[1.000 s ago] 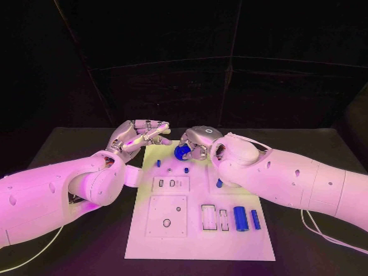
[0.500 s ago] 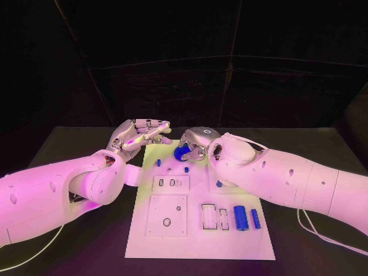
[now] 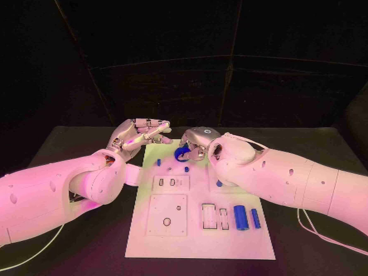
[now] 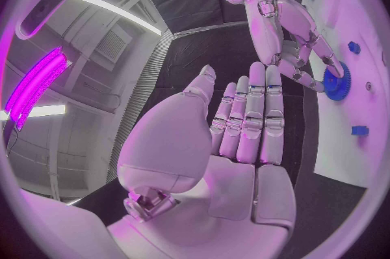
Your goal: Assemble the parts on the task board
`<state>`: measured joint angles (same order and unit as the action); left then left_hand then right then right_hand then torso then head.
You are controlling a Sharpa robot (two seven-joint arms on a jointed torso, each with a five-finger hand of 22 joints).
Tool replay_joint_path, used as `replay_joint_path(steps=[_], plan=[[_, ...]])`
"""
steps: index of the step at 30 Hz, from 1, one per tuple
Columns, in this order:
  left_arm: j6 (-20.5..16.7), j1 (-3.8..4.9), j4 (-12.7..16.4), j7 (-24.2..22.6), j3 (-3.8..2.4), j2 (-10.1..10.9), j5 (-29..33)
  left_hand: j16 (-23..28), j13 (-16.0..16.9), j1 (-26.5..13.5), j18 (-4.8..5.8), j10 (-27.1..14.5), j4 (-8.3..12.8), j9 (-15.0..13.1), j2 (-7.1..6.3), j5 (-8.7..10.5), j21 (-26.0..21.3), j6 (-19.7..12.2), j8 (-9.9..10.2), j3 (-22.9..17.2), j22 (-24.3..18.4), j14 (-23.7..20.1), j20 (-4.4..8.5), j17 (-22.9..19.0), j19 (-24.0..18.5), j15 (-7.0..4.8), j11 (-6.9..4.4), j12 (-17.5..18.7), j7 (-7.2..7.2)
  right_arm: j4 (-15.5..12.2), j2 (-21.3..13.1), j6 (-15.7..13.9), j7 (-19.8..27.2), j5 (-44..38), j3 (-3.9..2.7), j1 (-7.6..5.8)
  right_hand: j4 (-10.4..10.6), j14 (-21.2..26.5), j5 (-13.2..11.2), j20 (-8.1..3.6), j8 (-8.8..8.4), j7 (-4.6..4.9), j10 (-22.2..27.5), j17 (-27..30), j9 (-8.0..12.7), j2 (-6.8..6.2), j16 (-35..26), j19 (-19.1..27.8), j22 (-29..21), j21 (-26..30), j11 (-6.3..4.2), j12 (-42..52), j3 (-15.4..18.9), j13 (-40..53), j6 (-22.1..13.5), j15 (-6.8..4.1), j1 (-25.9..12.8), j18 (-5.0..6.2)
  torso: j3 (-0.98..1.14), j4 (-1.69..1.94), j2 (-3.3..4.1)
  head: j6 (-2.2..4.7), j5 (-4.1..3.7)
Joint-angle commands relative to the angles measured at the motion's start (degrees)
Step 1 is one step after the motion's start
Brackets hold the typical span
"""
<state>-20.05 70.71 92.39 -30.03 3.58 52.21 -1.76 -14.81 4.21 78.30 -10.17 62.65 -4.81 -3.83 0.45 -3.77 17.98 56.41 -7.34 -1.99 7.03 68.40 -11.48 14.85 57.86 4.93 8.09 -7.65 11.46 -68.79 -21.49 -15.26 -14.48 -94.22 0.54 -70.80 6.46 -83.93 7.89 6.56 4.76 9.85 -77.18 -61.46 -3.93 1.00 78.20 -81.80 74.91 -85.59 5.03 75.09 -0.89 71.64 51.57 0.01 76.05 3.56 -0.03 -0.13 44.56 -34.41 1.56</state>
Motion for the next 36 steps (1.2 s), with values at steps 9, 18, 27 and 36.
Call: replay_joint_path(steps=[9, 18, 27, 36], plan=[[0.61, 0.09, 0.04, -0.06, -0.04, 0.05, -0.31, 0.29, -0.07, -0.05, -0.33, 0.27, 0.20, 0.07, 0.72, 0.17, -0.24, 0.25, 0.36, 0.02, -0.13, 0.03, 0.09, 0.14, 0.39, 0.04, 0.17, 0.30, 0.23, -0.24, -0.65, 3.11, -0.44, 2.28, -0.02, -0.14, 6.35, -1.38, 4.52, 0.35, 0.12, -0.02, 0.01, -0.09, -0.20, 0.65, -0.03, -0.27, 4.56, -0.20, -0.14, 0.42, 4.31, 0.78, 0.41, 0.43, -5.82, -1.17, 0.03, 0.00, 0.00, -0.17, 0.03], [0.64, 0.09, 0.05, -0.06, -0.04, 0.10, -0.31, 0.31, -0.08, -0.07, -0.33, 0.26, 0.21, 0.07, 0.71, 0.18, -0.26, 0.23, 0.39, 0.04, -0.14, 0.03, 0.09, 0.17, 0.39, 0.05, 0.18, 0.33, 0.24, -0.71, -1.73, -1.40, -0.26, 2.73, -0.02, -0.14, 5.91, -1.43, 5.80, 0.29, 0.08, -0.06, -0.45, -0.31, -0.16, 1.30, 0.17, -0.43, 4.79, -0.29, -0.21, 1.02, 4.57, 1.52, 0.41, 0.37, -3.61, -1.21, 0.03, 0.02, -0.04, 0.03, -0.06], [0.71, 0.09, -0.07, -0.17, -0.04, 0.46, -0.31, 0.32, -0.08, -0.06, -0.34, 0.26, 0.24, 0.07, 0.71, 0.17, -0.27, 0.22, 0.41, 0.05, -0.16, 0.03, 0.09, 0.20, 0.40, 0.05, 0.18, 0.37, 0.25, -8.77, -11.64, -8.69, 12.60, 12.36, 0.00, -0.16, 1.84, -1.24, 4.27, 0.17, 0.14, -0.09, -1.10, 0.42, -0.15, 1.71, -0.04, -0.43, 4.86, -0.28, -0.35, 1.73, 2.73, 2.50, 0.75, 0.24, 3.33, -1.21, 0.01, -0.32, -0.22, 0.59, -0.48], [0.76, 0.08, -0.57, -0.20, -0.03, 0.33, -0.31, 0.50, -0.03, 0.12, -0.34, 0.56, 0.46, 0.03, 0.79, 0.16, -0.42, 0.47, 0.41, 0.02, -0.26, -0.11, 0.09, 0.37, 0.36, 0.02, 0.05, 0.42, 0.03, -13.27, -23.90, -4.61, 19.84, 25.04, 0.03, -0.32, -1.79, -0.98, 3.43, -0.04, 0.70, -0.37, -1.11, 1.57, -0.22, -0.20, -0.65, 0.18, 4.16, 0.09, -0.63, 1.66, 2.34, 2.60, 2.23, 0.00, 7.17, -1.05, 0.40, -1.27, -0.57, 1.07, -0.47]])
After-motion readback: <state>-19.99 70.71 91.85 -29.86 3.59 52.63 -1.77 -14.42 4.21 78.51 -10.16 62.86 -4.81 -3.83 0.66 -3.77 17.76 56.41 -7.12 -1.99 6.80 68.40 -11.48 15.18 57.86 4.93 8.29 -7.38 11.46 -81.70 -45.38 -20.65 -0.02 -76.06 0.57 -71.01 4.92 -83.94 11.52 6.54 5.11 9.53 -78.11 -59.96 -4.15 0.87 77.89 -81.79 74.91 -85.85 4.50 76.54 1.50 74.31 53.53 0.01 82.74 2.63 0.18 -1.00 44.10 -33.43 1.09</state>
